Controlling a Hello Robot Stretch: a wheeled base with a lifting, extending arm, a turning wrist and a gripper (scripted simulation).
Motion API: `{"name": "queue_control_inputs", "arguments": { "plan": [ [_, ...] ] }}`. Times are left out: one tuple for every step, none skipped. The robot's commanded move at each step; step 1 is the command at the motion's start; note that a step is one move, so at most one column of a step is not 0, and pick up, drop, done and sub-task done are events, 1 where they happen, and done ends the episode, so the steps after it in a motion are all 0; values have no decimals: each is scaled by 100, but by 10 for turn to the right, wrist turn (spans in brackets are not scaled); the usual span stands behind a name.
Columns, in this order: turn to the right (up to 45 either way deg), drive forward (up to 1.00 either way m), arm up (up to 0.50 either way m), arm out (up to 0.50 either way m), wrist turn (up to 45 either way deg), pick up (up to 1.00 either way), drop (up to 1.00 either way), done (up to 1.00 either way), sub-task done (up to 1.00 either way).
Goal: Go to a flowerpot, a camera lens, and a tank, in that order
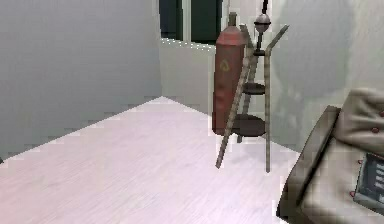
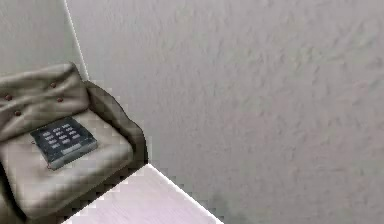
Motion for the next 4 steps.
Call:
{"name": "queue_control_inputs", "arguments": {
  "plan": [
    [-30, 0, 0, 0, 0, 0, 0, 0, 0],
    [0, 90, 0, 0, 0, 0, 0, 0, 0],
    [210, 0, 0, 0, 0, 0, 0, 0, 0],
    [0, 0, 0, 0, 0, 0, 0, 100, 0]
  ]
}}
